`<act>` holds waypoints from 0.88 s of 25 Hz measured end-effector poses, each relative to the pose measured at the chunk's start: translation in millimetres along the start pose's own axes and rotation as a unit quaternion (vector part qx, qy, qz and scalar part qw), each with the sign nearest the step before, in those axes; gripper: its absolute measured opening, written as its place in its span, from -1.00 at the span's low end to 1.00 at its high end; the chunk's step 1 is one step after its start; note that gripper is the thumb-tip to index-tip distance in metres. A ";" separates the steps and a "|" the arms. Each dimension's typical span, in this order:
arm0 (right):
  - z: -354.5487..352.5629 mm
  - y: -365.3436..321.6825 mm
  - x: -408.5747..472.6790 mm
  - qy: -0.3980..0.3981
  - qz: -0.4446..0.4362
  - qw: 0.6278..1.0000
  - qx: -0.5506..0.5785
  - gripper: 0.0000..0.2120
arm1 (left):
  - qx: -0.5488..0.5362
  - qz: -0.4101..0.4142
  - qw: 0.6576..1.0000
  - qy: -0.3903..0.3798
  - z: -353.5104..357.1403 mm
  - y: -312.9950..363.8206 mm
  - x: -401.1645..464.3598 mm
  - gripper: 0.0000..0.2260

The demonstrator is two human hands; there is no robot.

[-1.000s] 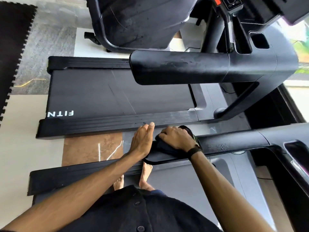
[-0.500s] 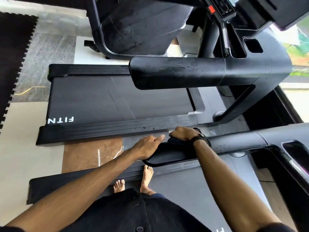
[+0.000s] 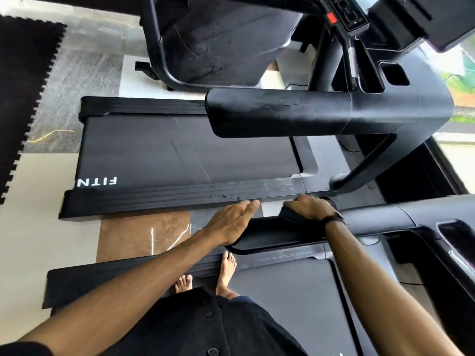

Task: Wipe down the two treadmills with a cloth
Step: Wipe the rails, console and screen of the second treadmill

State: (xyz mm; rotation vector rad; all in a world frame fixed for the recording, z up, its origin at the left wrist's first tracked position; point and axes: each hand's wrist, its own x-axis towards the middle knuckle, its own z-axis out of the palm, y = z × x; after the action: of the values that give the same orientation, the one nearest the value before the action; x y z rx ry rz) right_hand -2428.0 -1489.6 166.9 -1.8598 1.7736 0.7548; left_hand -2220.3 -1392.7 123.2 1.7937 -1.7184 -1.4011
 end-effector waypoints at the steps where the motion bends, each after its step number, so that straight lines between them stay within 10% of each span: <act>1: -1.7 -11.0 11.6 -0.047 0.008 0.999 -0.005 -0.40 | 0.009 0.009 1.000 0.007 -0.1 1.4 -1.7 -0.38; 4: 10.4 -40.9 15.5 -0.035 -0.032 0.999 0.004 -0.47 | 0.033 0.028 0.999 0.015 0.0 0.7 -2.1 -0.41; 11: 49.9 11.8 -64.4 0.330 -0.155 0.927 0.087 -0.52 | 0.147 0.069 0.986 0.044 3.1 4.8 5.4 -0.30; 17: 3.0 11.5 23.2 -0.014 0.017 1.000 0.008 -0.42 | 0.131 0.072 0.985 0.089 8.6 30.7 3.4 -0.09; 22: 23.5 -7.4 -8.9 0.095 -0.151 0.984 -0.028 -0.53 | 0.105 0.012 0.986 0.127 7.5 35.3 7.3 -0.17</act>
State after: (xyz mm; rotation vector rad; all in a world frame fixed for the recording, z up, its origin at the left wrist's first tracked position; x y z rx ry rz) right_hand -2422.6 -1466.9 155.0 -2.2370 1.5354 0.5332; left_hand -2248.8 -1404.9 143.2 1.9545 -1.7952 -0.9608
